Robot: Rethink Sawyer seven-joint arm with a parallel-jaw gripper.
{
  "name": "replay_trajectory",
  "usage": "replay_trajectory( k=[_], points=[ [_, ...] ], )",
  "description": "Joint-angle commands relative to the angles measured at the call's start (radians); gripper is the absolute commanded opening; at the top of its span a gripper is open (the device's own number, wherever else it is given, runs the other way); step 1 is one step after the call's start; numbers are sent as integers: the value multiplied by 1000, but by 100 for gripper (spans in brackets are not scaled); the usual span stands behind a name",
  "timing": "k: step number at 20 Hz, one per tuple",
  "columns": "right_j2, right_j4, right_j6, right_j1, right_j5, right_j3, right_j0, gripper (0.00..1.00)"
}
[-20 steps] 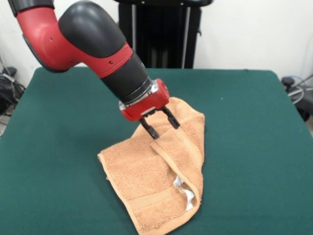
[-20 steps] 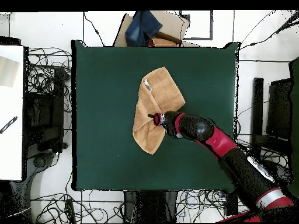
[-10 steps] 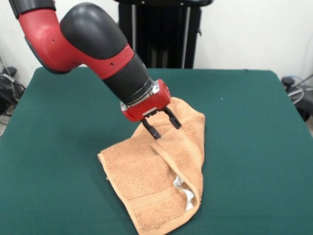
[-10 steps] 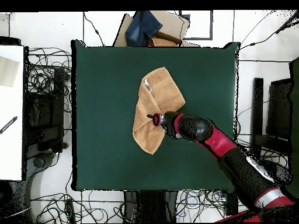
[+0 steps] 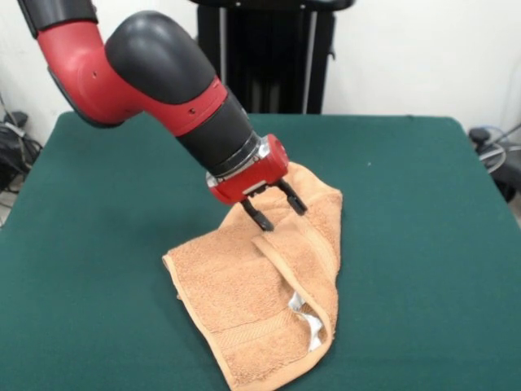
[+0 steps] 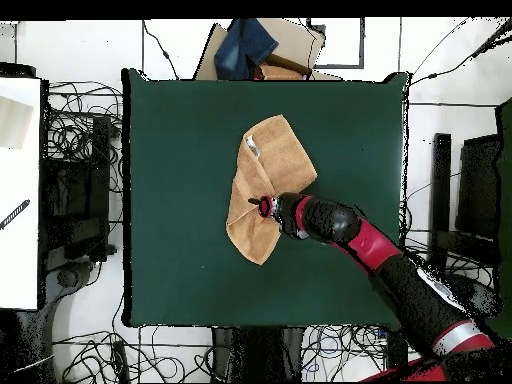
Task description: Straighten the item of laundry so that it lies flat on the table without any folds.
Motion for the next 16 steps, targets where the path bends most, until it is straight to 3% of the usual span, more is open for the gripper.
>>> replay_trajectory(
  k=[1, 8, 16],
  points=[
    [-43, 6, 84, 52, 16, -46, 21, 100],
    [-53, -5, 86, 67, -2, -61, 32, 100],
    [-56, 10, 44, 63, 93, -110, 24, 100]
  ],
)
